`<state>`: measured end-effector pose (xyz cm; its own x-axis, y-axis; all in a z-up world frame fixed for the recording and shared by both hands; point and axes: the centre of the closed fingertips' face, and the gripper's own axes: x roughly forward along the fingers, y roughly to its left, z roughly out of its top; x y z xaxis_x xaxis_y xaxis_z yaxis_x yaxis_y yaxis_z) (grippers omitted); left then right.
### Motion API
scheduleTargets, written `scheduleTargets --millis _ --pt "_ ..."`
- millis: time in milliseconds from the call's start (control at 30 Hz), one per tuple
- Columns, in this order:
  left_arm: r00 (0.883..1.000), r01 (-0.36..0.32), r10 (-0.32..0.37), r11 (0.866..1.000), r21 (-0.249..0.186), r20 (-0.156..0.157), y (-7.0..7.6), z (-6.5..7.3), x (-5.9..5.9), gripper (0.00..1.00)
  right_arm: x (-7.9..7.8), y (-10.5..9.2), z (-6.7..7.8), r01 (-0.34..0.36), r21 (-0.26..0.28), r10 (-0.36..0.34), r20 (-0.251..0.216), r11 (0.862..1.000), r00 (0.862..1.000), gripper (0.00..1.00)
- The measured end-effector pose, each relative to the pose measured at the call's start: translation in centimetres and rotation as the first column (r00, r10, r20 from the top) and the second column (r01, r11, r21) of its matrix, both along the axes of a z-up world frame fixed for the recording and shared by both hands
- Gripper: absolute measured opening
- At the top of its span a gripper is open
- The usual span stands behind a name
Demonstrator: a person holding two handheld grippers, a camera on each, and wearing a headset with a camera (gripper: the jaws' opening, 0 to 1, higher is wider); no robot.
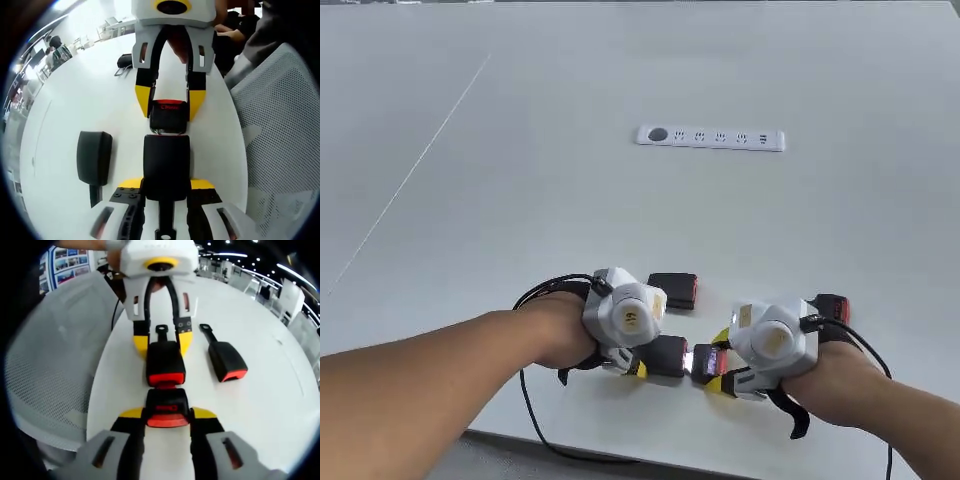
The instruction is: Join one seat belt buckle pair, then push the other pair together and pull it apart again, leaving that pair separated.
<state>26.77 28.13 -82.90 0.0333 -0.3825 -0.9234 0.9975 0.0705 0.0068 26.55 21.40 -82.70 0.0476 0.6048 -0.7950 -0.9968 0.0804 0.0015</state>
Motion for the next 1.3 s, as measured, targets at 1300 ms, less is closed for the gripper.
scheduleTargets --millis 1300 --pt "0.997 -0.028 0.030 0.999 -0.024 0.065 -1.6 3.8 1.4 0.53 0.8 0.1 3.5 0.048 0.064 -0.049 0.009 0.997 0.999 0.37"
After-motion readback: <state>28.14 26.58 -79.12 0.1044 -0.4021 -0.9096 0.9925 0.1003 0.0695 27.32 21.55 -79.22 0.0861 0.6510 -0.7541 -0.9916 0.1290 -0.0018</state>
